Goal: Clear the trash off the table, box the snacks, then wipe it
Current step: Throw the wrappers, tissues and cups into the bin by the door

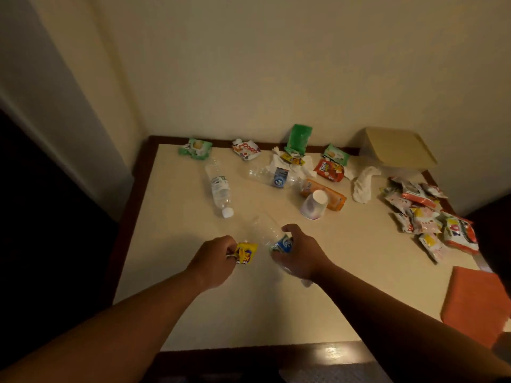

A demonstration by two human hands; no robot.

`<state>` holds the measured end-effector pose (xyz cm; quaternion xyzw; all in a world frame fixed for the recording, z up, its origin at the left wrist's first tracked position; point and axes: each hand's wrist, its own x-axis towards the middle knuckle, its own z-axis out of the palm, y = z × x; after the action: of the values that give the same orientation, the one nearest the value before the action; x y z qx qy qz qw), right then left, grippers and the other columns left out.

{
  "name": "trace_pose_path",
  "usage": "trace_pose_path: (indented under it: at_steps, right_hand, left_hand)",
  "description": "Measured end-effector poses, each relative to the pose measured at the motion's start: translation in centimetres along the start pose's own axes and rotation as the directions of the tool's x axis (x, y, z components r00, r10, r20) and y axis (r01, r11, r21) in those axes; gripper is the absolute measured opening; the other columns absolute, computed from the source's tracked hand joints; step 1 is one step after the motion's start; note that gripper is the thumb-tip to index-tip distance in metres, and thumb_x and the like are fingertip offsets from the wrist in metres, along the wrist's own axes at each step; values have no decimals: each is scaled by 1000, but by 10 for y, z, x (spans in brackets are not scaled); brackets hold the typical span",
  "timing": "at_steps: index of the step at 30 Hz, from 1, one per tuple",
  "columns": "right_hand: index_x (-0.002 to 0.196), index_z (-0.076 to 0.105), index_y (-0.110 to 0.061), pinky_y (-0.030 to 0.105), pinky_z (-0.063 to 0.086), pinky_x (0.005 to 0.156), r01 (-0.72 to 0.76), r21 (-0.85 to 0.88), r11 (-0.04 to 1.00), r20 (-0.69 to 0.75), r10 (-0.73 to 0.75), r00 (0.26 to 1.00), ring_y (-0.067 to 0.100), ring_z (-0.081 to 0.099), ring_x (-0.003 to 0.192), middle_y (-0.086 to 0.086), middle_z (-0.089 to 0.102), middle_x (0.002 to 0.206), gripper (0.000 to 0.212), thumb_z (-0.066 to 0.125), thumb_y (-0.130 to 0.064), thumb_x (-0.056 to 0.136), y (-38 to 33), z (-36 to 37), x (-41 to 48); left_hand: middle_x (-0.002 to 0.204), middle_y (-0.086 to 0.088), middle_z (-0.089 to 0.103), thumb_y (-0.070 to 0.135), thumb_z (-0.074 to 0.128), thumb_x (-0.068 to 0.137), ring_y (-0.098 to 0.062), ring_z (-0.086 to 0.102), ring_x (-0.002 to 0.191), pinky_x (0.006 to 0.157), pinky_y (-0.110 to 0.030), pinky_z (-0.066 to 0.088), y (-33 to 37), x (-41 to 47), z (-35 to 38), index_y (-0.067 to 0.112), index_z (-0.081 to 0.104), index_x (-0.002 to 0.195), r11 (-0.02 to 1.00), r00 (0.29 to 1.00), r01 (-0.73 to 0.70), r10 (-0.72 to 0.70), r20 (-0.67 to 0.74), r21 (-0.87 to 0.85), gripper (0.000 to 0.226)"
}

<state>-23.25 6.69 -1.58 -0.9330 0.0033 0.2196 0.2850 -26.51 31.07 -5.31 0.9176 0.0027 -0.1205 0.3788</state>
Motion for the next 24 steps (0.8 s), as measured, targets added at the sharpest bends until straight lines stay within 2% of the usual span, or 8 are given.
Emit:
trace_pose_path:
  at_steps: [2, 5, 8, 13, 16, 19, 21, 24]
  right_hand:
    - [126, 52, -30, 36, 59, 79, -17, 109, 994, 91, 7, 996, 17, 70, 85, 2, 74, 103, 63, 80, -56, 76, -39, 14, 7]
    - [112, 65, -20, 38, 57, 61, -93, 337, 937, 284, -7, 959, 19, 67, 66, 11, 76, 90, 55, 86, -50, 73, -102, 44, 9]
    - [106, 70, -6, 37, 54, 59, -112, 391, 914, 416, -67, 907, 24, 65, 64, 15, 74, 84, 53, 87, -47, 76, -156, 78, 1]
    - [103, 71, -8, 46, 58, 69, -69, 312, 948, 526, -112, 843, 31, 73, 73, 19, 77, 92, 56, 86, -52, 71, -230, 161, -20]
    - [102, 73, -14, 55, 61, 78, -49, 245, 968, 616, -117, 779, 38, 77, 86, 17, 78, 96, 60, 89, -57, 64, -269, 226, -52]
    - [108, 72, -18, 48, 60, 72, -89, 219, 972, 707, -95, 701, 33, 76, 86, 17, 77, 103, 77, 90, -63, 49, -289, 281, -88]
    - [111, 70, -19, 40, 58, 65, -113, 154, 982, 777, -50, 627, 32, 75, 82, 18, 75, 106, 71, 89, -60, 57, -301, 317, -116]
    - [118, 64, -14, 35, 57, 56, -186, 31, 982, 811, 84, 578, 31, 72, 76, 19, 72, 107, 53, 83, -47, 82, -306, 361, -147]
  left_hand:
    - [74, 7, 61, 10, 67, 81, -19, 57, 72, 59, -25, 37, -22, -15, -33, 25, 56, 79, 995, 991, 79, -84, -101, -61, 18]
    - [74, 5, 64, 13, 70, 79, -20, 61, 70, 58, -26, 43, -68, -48, -78, 23, 58, 79, 971, 951, 189, -218, -221, -149, 15]
    - [73, 4, 66, 21, 70, 75, -21, 65, 71, 64, -35, 56, -114, -92, -111, 24, 59, 80, 927, 891, 260, -339, -303, -270, 12]
    - [83, 7, 69, 23, 73, 83, -13, 66, 78, 67, -30, 52, -183, -187, -148, 24, 62, 88, 814, 727, 388, -559, -398, -433, 11]
    - [89, 7, 69, 26, 73, 86, -12, 66, 81, 67, -32, 53, -229, -256, -154, 29, 60, 96, 705, 593, 445, -694, -409, -552, 16]
    - [95, 7, 68, 27, 75, 85, -18, 67, 83, 74, -36, 55, -266, -311, -144, 34, 54, 106, 607, 462, 521, -792, -400, -600, 30]
    - [97, 2, 68, 28, 75, 85, -24, 67, 86, 76, -36, 54, -293, -349, -130, 37, 51, 109, 523, 374, 584, -852, -366, -621, 36]
    - [96, 1, 69, 31, 76, 83, -28, 68, 89, 78, -39, 57, -320, -387, -104, 38, 55, 110, 425, 332, 649, -905, -267, -631, 35]
